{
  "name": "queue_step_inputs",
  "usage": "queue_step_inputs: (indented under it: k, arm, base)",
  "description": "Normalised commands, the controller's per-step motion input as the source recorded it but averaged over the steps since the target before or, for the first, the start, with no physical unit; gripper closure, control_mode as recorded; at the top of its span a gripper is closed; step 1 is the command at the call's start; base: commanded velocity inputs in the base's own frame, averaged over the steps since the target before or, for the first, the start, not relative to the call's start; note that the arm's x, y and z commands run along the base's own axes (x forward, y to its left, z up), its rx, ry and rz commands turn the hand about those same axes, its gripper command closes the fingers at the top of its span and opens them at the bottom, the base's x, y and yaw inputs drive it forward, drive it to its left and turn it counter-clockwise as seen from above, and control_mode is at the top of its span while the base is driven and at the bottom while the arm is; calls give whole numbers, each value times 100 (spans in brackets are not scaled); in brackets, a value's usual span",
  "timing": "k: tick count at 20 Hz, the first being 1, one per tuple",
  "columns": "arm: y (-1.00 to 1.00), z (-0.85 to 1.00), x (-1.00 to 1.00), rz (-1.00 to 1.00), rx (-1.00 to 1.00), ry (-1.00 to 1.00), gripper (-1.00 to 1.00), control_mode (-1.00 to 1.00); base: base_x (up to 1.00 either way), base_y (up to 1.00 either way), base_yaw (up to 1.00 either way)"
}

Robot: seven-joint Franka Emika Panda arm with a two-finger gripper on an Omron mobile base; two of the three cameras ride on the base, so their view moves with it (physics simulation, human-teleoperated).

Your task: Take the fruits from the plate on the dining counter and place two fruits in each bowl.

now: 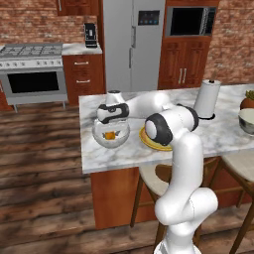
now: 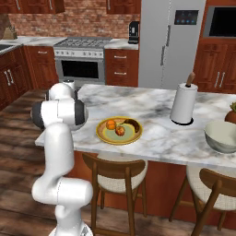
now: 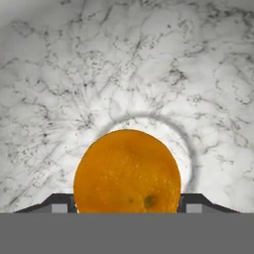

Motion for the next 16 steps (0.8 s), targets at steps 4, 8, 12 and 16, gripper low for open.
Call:
queue_step_inputs:
  k: [4, 8, 12, 16]
  arm:
    - [0, 5, 0, 0, 0, -1, -100, -100]
    - [0, 23, 0, -2, 0, -1, -100, -100]
    - [-11, 43, 10, -2, 3, -2, -100, -100]
    - [-58, 73, -32, 0, 3, -18, -100, -100]
  base:
    - [0, 0, 0]
    - [0, 0, 0]
    - [0, 0, 0]
    - [0, 0, 0]
